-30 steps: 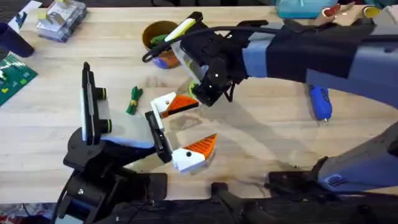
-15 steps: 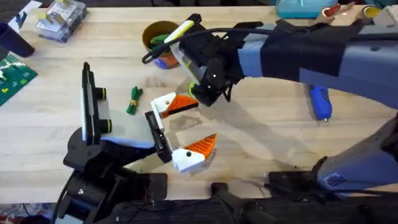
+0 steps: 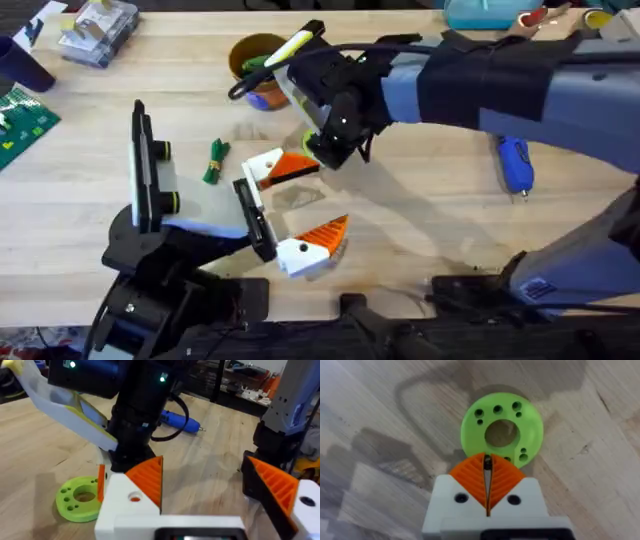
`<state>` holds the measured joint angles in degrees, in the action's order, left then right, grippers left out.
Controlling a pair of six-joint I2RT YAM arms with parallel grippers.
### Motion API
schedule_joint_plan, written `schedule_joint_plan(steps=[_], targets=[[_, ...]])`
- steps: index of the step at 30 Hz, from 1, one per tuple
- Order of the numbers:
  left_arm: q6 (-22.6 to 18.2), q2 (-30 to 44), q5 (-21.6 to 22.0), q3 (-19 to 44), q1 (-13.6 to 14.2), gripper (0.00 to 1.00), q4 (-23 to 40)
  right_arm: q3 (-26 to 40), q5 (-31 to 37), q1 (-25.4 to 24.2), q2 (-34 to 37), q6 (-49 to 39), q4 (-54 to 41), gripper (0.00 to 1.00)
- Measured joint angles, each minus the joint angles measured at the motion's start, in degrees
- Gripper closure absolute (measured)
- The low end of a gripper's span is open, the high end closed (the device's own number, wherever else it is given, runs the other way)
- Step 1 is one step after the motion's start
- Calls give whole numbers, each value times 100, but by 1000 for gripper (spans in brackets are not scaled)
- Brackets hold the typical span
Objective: Pick up the gripper from the table and insert it into the empty holder that is missing its gripper. Then pick up a screw, insert it into the mounting hole, and use the screwdriver to tighten it. Finally, clean up the table by picking up the vegetable and placing it into the bucket.
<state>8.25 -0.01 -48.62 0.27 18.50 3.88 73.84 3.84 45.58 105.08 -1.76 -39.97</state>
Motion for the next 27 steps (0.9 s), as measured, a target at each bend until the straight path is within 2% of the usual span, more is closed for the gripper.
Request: schedule_joint_plan(steps=[5,10,19,27], targets=[[0,0,0,0,0,11,0,16,-22,-39,0,0,-45,993],[0,0,0,0,0,11,0,218,-67,-179,-11,22,-592,994],[0,0,0,0,0,11,0,1269,-68,-622,-569,30,-1553,994],[0,0,0,0,0,11,0,1747,-68,-785,-930,28,-2244,994]])
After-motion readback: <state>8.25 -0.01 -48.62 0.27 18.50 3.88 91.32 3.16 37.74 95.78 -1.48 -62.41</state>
